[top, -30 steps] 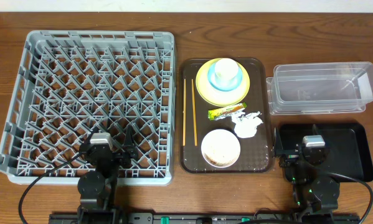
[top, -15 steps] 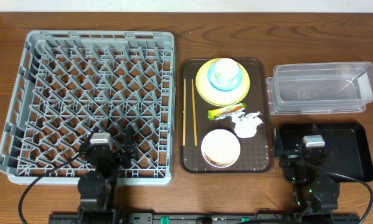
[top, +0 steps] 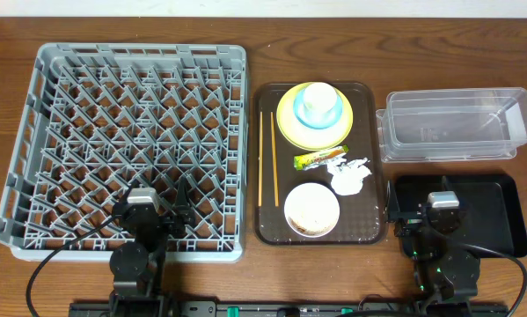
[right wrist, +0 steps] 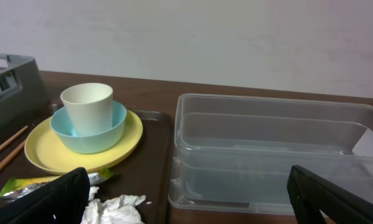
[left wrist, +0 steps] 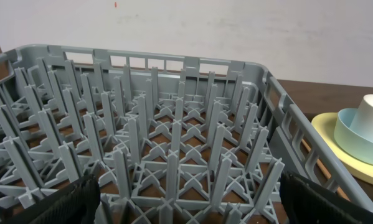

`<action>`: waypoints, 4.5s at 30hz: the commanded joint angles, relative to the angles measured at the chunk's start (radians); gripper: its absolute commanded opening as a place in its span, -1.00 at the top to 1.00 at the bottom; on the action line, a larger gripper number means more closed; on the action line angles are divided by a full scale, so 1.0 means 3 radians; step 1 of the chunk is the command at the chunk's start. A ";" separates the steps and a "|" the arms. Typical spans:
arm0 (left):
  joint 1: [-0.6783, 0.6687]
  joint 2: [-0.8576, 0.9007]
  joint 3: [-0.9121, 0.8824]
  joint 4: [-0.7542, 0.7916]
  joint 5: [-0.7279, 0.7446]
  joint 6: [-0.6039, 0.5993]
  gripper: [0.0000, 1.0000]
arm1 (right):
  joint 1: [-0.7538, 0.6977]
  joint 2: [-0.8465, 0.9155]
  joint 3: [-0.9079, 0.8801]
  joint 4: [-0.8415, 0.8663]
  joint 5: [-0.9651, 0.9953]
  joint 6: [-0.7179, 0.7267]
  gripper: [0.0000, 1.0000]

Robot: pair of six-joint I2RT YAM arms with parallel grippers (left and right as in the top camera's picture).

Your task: Sort waste into correct bins and load items into the dishwasher rack

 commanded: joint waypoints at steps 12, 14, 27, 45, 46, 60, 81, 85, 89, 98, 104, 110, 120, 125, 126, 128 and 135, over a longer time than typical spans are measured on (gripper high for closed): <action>-0.0008 0.0004 -0.0050 -0.0086 -0.0092 0.0056 -0.87 | -0.0003 0.0008 -0.0004 -0.0011 -0.0011 -0.0028 -0.98; -0.0008 0.0004 -0.0050 -0.0075 -0.0090 0.0056 -0.87 | -0.0003 0.0008 -0.0004 -0.0013 -0.0011 -0.0028 -0.98; -0.0008 0.0094 0.0453 -0.0177 0.0272 -0.0479 -0.87 | -0.0003 0.0008 -0.0004 -0.0013 -0.0011 -0.0028 -0.98; -0.0011 0.4083 0.5847 -0.4121 0.1141 -0.0285 -0.87 | -0.0003 0.0008 -0.0004 -0.0011 -0.0011 -0.0029 -0.99; -0.0011 0.4290 0.6085 -0.4246 0.1268 -0.0285 -0.87 | -0.0003 0.0008 -0.0004 -0.0011 -0.0011 -0.0028 -0.99; -0.0214 0.5261 0.6280 -0.4685 0.2018 -0.0318 0.88 | -0.0003 0.0008 -0.0004 -0.0011 -0.0011 -0.0029 -0.98; -0.1952 0.5253 0.6123 -0.4959 0.1495 -0.0688 0.88 | -0.0003 0.0008 -0.0004 -0.0011 -0.0011 -0.0028 -0.99; -0.2285 0.5253 0.6123 -0.4865 0.1301 -0.0685 0.88 | -0.0003 0.0008 -0.0004 -0.0013 -0.0011 -0.0028 -0.98; -0.2520 0.5253 0.6123 -0.4739 0.0950 -0.0716 0.88 | -0.0003 0.0008 -0.0004 -0.0013 -0.0011 -0.0028 -0.98; -0.2566 0.5253 0.6123 -0.4566 -0.0431 -0.1628 0.87 | -0.0003 0.0008 -0.0004 -0.0013 -0.0011 -0.0029 -0.99; -0.2566 0.5254 0.6123 -0.4316 -0.1359 -0.1893 0.68 | -0.0003 0.0008 -0.0004 -0.0013 -0.0011 -0.0028 -0.99; -0.2567 0.5261 0.6071 -0.4465 -0.1216 -0.1874 0.39 | -0.0003 0.0008 -0.0004 -0.0011 -0.0011 -0.0028 -0.98; -0.2447 0.5262 0.5927 -0.4470 -0.1130 -0.1614 -0.06 | -0.0003 0.0008 -0.0004 -0.0013 -0.0011 -0.0028 -0.99; -0.2154 0.5262 0.5899 -0.4403 -0.0490 -0.1278 -0.06 | -0.0003 0.0008 -0.0004 -0.0013 -0.0011 -0.0028 -0.98; -0.2090 0.5262 0.5879 -0.4351 -0.0287 -0.1146 -0.06 | -0.0003 0.0008 -0.0004 -0.0011 -0.0011 -0.0029 -0.98; -0.1977 0.5262 0.5811 -0.4243 0.0075 -0.0937 -0.07 | 0.0001 0.0008 -0.0004 -0.0013 -0.0011 -0.0028 -0.98; -0.1738 0.5278 0.5445 -0.3798 0.0360 -0.0777 -0.17 | 0.0001 0.0008 -0.0004 -0.0013 -0.0011 -0.0028 -0.98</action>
